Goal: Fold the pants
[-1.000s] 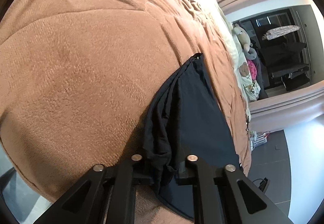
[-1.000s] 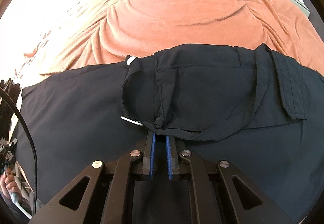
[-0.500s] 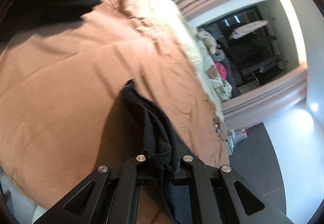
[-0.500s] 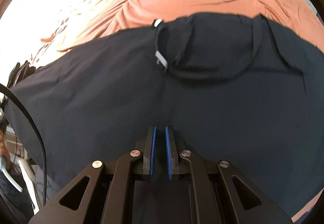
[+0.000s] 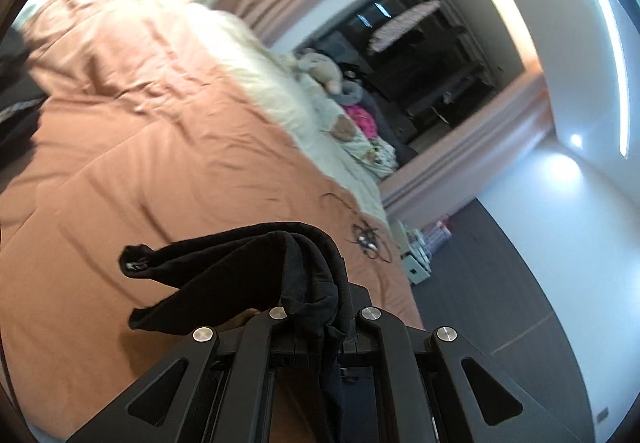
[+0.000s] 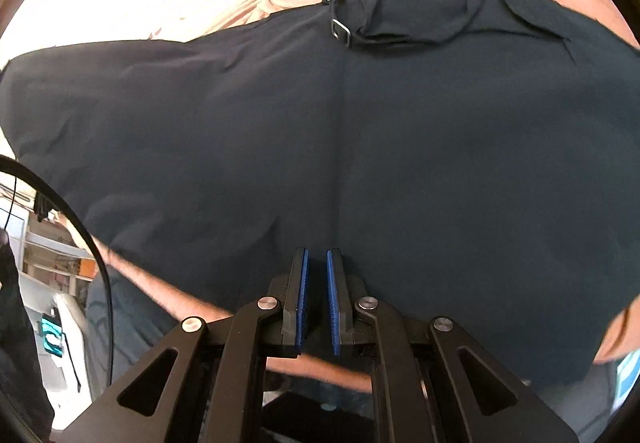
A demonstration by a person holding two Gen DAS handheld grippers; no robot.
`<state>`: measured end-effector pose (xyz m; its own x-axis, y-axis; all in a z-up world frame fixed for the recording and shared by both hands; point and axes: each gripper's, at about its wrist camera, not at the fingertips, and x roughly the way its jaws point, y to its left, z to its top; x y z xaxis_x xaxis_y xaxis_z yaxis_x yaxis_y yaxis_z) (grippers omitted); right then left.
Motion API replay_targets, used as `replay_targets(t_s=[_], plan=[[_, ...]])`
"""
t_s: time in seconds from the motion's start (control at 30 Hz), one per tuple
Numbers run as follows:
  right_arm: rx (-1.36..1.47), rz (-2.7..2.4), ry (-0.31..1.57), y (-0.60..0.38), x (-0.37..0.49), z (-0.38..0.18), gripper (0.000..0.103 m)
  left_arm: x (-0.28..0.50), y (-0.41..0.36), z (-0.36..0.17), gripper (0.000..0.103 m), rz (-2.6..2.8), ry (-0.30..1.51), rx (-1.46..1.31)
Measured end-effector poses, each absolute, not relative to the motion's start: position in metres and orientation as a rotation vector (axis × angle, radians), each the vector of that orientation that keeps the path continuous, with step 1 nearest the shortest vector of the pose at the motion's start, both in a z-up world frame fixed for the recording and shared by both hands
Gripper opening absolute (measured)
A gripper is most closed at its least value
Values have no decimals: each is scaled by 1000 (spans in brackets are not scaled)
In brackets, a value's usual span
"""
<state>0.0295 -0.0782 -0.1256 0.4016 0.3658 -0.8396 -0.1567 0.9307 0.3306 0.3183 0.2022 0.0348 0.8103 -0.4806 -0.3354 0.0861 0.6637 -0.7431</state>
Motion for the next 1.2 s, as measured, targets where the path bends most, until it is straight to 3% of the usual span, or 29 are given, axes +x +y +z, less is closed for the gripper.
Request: replay_targets(t_s=[0.37, 0.43, 0.5, 0.53, 1.13, 1.2], plan=[[287, 320, 937, -143, -13, -85, 10, 342, 116, 110, 7, -480, 521, -651], [303, 305, 897, -160, -21, -76, 24, 345, 98, 122, 6, -508, 516, -628], [331, 293, 864, -173, -28, -71, 59, 349, 76, 137, 7, -536, 509, -603], [347, 285, 838, -183, -33, -67, 61, 351, 68, 143, 7, -550, 507, -594], [507, 174, 659, -298, -93, -58, 61, 375, -102, 197, 7, -724, 528, -441], [509, 156, 653, -302, -95, -60, 67, 378, -121, 197, 7, -734, 541, -429]])
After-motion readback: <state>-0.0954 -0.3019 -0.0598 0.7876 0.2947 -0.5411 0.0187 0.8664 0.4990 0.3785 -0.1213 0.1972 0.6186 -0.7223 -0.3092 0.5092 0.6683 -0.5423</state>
